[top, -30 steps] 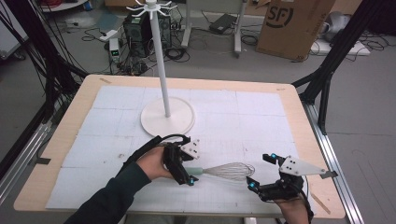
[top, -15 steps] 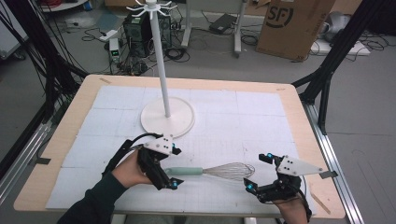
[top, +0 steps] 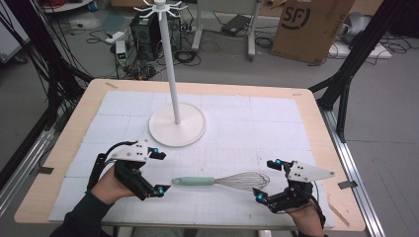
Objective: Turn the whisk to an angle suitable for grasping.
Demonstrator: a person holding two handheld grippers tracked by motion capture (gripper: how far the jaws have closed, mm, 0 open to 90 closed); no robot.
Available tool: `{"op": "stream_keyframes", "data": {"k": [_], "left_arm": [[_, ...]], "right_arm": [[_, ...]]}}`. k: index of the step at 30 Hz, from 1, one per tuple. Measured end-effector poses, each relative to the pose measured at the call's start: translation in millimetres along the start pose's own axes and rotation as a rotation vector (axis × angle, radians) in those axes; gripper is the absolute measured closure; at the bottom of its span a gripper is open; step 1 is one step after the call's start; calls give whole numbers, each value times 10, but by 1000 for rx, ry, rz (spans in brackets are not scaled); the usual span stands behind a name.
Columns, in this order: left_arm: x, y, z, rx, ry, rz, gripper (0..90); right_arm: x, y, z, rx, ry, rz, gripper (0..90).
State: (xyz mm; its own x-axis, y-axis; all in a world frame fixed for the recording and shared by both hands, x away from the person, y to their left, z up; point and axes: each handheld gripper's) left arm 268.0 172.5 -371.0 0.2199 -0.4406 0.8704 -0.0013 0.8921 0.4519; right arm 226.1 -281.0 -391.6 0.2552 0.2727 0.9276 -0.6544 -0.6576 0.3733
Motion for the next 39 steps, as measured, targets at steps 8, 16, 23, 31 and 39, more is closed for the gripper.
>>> {"op": "stream_keyframes", "data": {"k": [8,16,23,31,39], "left_arm": [[-253,340,60,98,20,75,16],[-484,548,97,154,43,144,17],[-632,662,122,186,45,187,17],[-693,727,124,170,42,198,17],[-685,690,115,157,47,178,17]], "right_arm": [[68,-83,-31,101,27,36,0],[142,-219,-95,109,46,21,0],[210,-285,-145,113,61,11,0],[225,-310,-172,103,68,-2,0],[196,-314,-193,86,65,-8,0]]}}
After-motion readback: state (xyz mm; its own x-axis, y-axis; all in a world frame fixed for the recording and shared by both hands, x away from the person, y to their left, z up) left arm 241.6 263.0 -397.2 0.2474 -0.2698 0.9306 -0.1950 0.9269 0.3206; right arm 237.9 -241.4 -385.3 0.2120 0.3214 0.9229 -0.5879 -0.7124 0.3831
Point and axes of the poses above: each handheld gripper's, and its own axes: y roughly backward along the jaws, x roughly out of its top, z roughly to its right, and after that the axes turned 12 degrees about -x, right-handed
